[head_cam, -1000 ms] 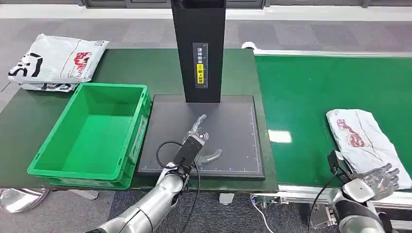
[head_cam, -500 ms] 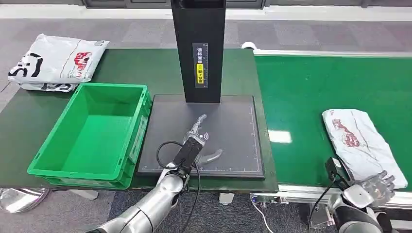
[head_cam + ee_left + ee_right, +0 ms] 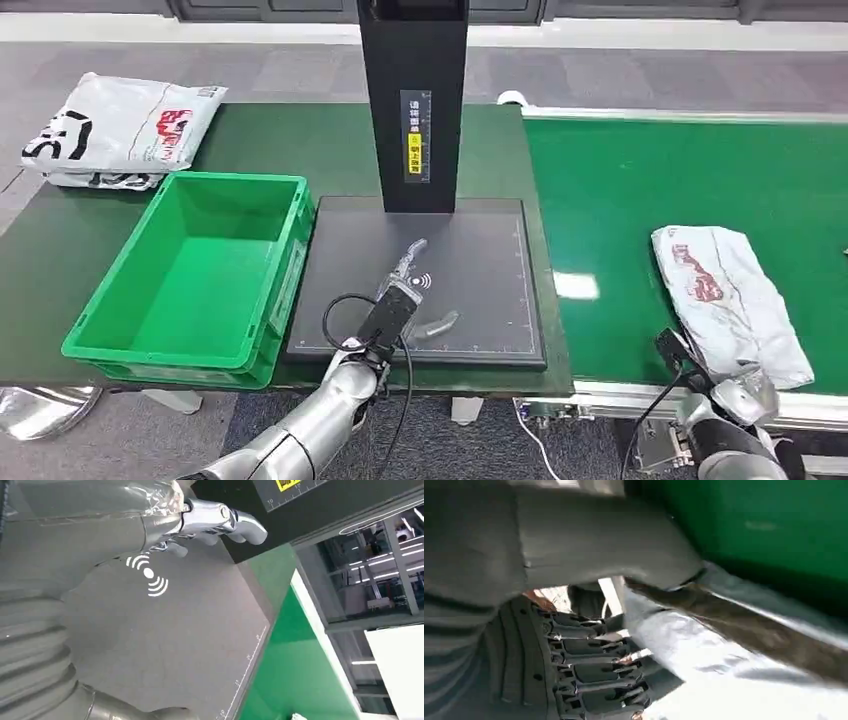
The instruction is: Moved the parcel from conveyor to table for the left to box.
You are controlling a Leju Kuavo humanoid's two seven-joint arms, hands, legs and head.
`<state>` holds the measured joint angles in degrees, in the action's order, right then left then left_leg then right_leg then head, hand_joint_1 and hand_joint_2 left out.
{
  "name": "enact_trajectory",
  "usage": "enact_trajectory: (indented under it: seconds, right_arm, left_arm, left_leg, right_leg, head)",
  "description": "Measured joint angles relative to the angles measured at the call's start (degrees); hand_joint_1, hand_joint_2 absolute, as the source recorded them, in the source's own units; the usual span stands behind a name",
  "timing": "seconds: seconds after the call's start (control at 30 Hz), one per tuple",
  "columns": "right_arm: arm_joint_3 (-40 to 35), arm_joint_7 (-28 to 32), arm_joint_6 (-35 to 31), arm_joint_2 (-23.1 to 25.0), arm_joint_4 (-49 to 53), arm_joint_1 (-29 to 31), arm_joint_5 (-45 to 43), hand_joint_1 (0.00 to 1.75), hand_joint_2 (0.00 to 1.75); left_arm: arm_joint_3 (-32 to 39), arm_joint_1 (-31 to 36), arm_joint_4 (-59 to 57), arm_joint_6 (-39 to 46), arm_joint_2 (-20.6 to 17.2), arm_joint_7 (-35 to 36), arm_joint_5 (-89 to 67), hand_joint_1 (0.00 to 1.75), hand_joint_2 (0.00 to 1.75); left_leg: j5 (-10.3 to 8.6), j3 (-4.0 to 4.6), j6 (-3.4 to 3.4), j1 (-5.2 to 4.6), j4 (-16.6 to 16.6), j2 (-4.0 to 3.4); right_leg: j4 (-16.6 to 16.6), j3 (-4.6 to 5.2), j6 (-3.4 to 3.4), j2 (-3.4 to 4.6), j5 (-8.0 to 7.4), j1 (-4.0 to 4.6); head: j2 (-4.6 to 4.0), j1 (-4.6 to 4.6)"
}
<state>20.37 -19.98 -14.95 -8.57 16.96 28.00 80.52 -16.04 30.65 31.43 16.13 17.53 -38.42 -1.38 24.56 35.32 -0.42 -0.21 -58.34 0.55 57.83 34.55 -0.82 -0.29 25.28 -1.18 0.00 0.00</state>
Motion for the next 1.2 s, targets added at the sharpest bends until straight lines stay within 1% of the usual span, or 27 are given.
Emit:
enact_trajectory:
  seconds: [0.1, 0.27, 0.47, 0.53, 0.6, 0.63, 0.7, 0.77, 0.8, 0.87, 0.9, 0.93, 1.0, 1.07, 1.2]
  right_arm:
    - [0.81, 0.33, 0.00, 0.00, 0.00, 0.01, 0.02, 1.75, 1.75]
    - [2.01, 1.09, -2.47, 0.13, 0.00, 0.19, 0.02, 1.75, 1.75]
    - [2.80, 1.14, -2.89, 0.77, 0.00, 0.32, -0.07, 1.75, 1.75]
    - [3.19, 2.11, -5.77, 1.03, 0.11, 0.32, -0.37, 1.75, 1.75]
    - [4.00, 5.69, -10.88, 1.86, 1.23, 0.06, -1.84, 1.75, 1.75]
    - [4.35, 8.36, -13.63, 2.69, 2.54, -0.18, -2.49, 1.75, 1.75]
    - [4.46, 12.66, -16.67, 4.50, 6.71, -0.73, -3.86, 1.75, 1.75]
    - [4.46, 15.85, -16.87, 7.15, 15.78, -2.75, -6.10, 1.75, 1.75]
    - [4.29, 16.50, -16.18, 8.74, 21.42, -3.59, -7.01, 1.75, 1.75]
    - [3.85, 16.82, -15.45, 10.25, 27.15, -3.96, -8.04, 1.75, 1.75]
    - [3.56, 18.80, -16.29, 10.82, 29.82, -4.45, -10.52, 1.75, 1.75]
    - [2.87, 22.98, -18.28, 11.25, 32.81, -5.17, -15.12, 1.75, 1.75]
    - [0.15, 28.62, -21.16, 11.80, 36.99, -5.36, -21.63, 1.75, 1.75]
    - [-3.16, 27.21, -21.75, 11.85, 40.99, -5.33, -22.90, 1.75, 1.75]
    - [-9.60, 28.87, -21.73, 11.96, 44.96, -5.36, -24.89, 1.75, 1.75]
  left_arm:
    - [0.00, -0.19, 0.00, 0.00, -0.24, -0.09, 0.09, 0.00, 1.75]
    - [0.00, -0.33, 0.02, 0.13, -0.31, 0.26, 0.09, 0.00, 1.75]
    - [0.00, -0.33, 0.02, 0.15, -0.28, 0.59, 0.04, 0.00, 1.75]
    - [0.00, -0.27, 0.00, -0.17, -0.24, 1.07, -0.22, 0.00, 1.75]
    - [0.00, -0.13, -0.04, -0.24, 0.00, 1.68, -0.85, 0.00, 1.75]
    - [0.00, -0.01, -0.15, -0.13, 0.18, 1.97, -1.27, 0.00, 1.75]
    - [0.00, 0.28, -0.39, 0.22, 0.44, 2.10, -1.83, 0.00, 1.75]
    - [0.00, 0.36, -0.48, 0.37, 0.70, 2.10, -2.56, 0.00, 1.75]
    - [0.00, 0.37, -0.46, 0.37, 0.72, 2.10, -2.91, 0.00, 1.75]
    - [0.00, 0.42, -0.48, 0.37, 0.72, 2.10, -3.19, 0.00, 1.75]
    - [0.00, 0.46, -0.46, 0.55, 0.72, 2.10, -3.26, 0.00, 1.75]
    - [0.00, 0.45, -0.46, 1.07, 0.70, 1.97, -3.26, 0.00, 1.75]
    - [0.00, 0.48, -0.39, 1.79, 0.48, 1.86, -3.28, 0.00, 1.75]
    - [0.00, 0.49, -0.09, 1.84, 0.28, 1.84, -3.67, 0.00, 1.75]
    - [0.37, 0.46, 0.48, 2.80, -0.20, 1.33, -3.78, 0.00, 1.75]
  left_leg:
    - [0.00, 0.00, 0.00, 0.00, -0.03, -0.01]
    - [0.01, 0.00, 0.01, 0.00, -0.05, -0.02]
    - [0.02, 0.00, -0.01, 0.02, -0.01, 0.05]
    - [0.02, 0.01, -0.01, 0.02, 0.00, 0.04]
    - [0.02, 0.07, -0.01, 0.01, 0.01, 0.04]
    - [0.02, 0.08, -0.01, 0.01, 0.01, 0.02]
    - [0.02, 0.08, -0.02, 0.01, 0.01, -0.04]
    - [0.02, 0.09, -0.02, 0.01, 0.01, 0.00]
    - [0.02, 0.09, -0.02, 0.01, 0.02, 0.01]
    - [0.01, 0.08, -0.02, 0.02, 0.02, 0.00]
    - [0.01, 0.10, -0.02, 0.02, 0.02, 0.04]
    - [0.01, 0.15, -0.03, 0.01, 0.03, 0.07]
    - [0.00, 0.15, -0.05, 0.00, 0.03, -0.01]
    - [0.01, 0.12, -0.05, 0.01, 0.03, -0.10]
    - [0.01, 0.14, -0.04, 0.01, 0.04, -0.10]
  right_leg:
    - [0.00, -0.01, -0.04, 0.01, -0.03, 0.00]
    - [0.00, 0.00, -0.04, 0.03, -0.04, 0.00]
    - [0.00, 0.03, -0.01, -0.02, 0.00, 0.03]
    - [0.00, 0.03, 0.00, -0.01, 0.00, 0.03]
    - [0.01, 0.06, 0.00, 0.00, 0.00, 0.02]
    - [0.02, 0.09, 0.00, 0.02, 0.00, 0.01]
    - [0.02, 0.13, 0.00, 0.14, -0.01, 0.00]
    - [0.02, 0.14, 0.00, 0.07, -0.01, 0.00]
    - [0.02, 0.15, 0.01, 0.05, 0.00, 0.01]
    - [0.02, 0.17, 0.01, 0.07, 0.00, 0.01]
    - [0.02, 0.15, 0.01, 0.02, 0.01, 0.01]
    - [0.03, 0.16, 0.01, -0.02, 0.01, 0.00]
    - [0.03, 0.21, 0.02, 0.11, 0.00, 0.00]
    - [0.03, 0.21, 0.02, 0.19, 0.00, 0.00]
    - [0.03, 0.21, 0.02, 0.17, 0.00, 0.00]
  head:
    - [0.00, 0.00]
    - [0.00, 0.00]
    - [0.00, 0.00]
    - [0.00, 0.00]
    - [0.00, 0.00]
    - [0.00, 0.02]
    - [0.00, 0.00]
    - [0.00, 0.00]
    - [0.00, 0.00]
    - [0.00, 0.00]
    - [0.00, 0.00]
    - [0.00, 0.00]
    - [0.00, 0.00]
    - [0.00, 0.00]
    - [0.00, 0.00]
